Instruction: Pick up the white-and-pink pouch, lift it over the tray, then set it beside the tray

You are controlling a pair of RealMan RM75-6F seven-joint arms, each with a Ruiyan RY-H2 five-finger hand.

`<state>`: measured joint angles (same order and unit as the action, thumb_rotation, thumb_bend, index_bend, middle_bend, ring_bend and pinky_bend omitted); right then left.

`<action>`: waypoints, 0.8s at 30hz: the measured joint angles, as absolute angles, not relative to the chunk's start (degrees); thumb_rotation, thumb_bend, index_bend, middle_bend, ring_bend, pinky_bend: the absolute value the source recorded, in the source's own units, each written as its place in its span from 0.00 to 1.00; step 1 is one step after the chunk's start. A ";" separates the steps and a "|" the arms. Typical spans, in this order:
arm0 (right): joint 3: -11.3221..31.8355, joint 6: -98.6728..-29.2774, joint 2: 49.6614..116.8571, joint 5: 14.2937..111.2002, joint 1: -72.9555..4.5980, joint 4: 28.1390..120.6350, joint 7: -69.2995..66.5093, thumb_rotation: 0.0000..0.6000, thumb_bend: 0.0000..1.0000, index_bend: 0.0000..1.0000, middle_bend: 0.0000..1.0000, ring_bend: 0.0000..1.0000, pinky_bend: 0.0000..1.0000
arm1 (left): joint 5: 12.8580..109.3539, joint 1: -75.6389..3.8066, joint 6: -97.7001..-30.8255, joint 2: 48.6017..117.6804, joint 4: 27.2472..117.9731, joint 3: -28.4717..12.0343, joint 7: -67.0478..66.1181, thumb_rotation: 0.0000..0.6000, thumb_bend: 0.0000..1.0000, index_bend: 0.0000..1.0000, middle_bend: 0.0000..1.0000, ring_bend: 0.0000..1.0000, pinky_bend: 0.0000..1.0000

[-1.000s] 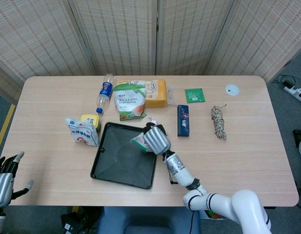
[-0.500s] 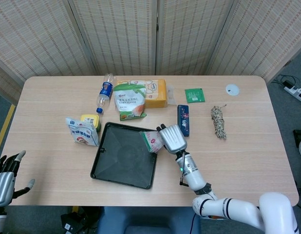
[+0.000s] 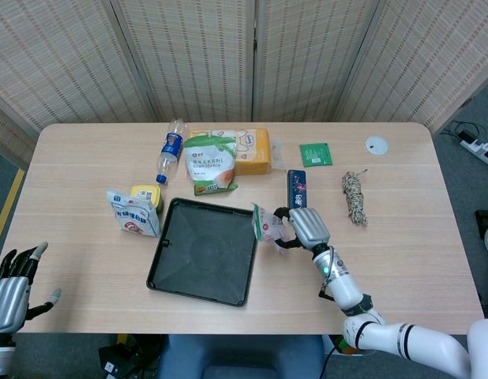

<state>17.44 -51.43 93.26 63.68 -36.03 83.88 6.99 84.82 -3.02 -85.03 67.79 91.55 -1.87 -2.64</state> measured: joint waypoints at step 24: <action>13.23 -44.62 101.61 76.53 -36.75 59.18 -33.32 1.00 0.47 0.85 0.61 1.00 0.96 | 84.72 -3.34 -84.75 67.53 93.31 -1.57 -4.68 1.00 0.33 0.00 0.14 0.14 0.04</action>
<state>13.23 -44.62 101.61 76.53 -36.75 59.18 -33.32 84.72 -3.34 -84.75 67.53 93.31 -1.57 -4.68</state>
